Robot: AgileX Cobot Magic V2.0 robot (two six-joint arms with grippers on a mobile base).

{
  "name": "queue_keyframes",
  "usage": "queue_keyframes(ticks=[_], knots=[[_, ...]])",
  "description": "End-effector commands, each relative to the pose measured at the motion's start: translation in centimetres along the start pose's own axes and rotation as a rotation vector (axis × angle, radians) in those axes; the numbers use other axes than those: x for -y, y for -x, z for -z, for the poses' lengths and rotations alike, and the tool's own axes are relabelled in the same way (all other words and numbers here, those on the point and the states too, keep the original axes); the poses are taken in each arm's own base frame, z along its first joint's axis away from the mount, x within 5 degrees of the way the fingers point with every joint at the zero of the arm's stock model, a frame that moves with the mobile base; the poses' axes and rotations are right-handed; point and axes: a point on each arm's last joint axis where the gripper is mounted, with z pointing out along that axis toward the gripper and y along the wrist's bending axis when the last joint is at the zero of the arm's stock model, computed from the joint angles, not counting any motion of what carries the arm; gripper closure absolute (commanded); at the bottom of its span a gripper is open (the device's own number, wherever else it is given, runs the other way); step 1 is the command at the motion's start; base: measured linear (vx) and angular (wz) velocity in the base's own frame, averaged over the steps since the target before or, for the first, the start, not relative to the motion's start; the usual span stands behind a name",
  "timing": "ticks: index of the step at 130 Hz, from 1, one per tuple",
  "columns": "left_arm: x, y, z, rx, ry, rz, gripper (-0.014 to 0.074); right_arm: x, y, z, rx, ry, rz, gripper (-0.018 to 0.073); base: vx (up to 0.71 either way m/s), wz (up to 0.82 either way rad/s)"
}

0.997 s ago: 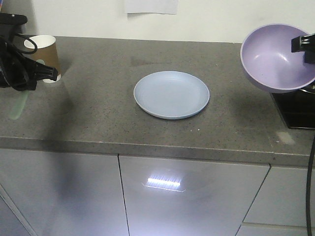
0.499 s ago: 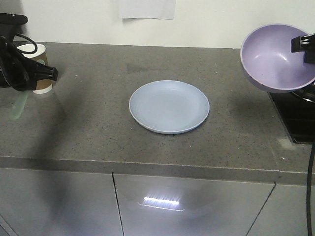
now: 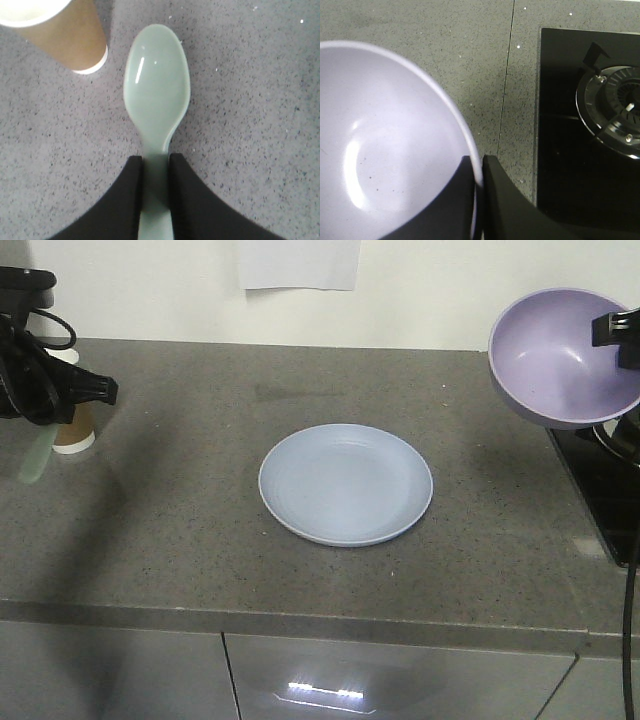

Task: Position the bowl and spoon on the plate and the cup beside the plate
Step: 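Approach the blue plate while holding the spoon and bowl aloft, then drive the base forward until the blue plate is centered ahead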

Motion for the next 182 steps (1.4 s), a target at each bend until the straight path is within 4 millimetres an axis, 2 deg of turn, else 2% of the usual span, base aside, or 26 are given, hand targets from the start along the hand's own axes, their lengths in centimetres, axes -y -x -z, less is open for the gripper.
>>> queue_keyframes(ticks=[1,182], knots=[[-0.14,0.84,2.59,0.112,-0.009,0.004,0.0604,-0.10,1.29,2.01,0.123,-0.007,0.009,0.0563,0.12,-0.01],[-0.14,0.84,2.59,0.112,-0.009,0.004,0.0604,-0.10,1.29,2.01,0.123,-0.007,0.009,0.0563,0.07,-0.02]])
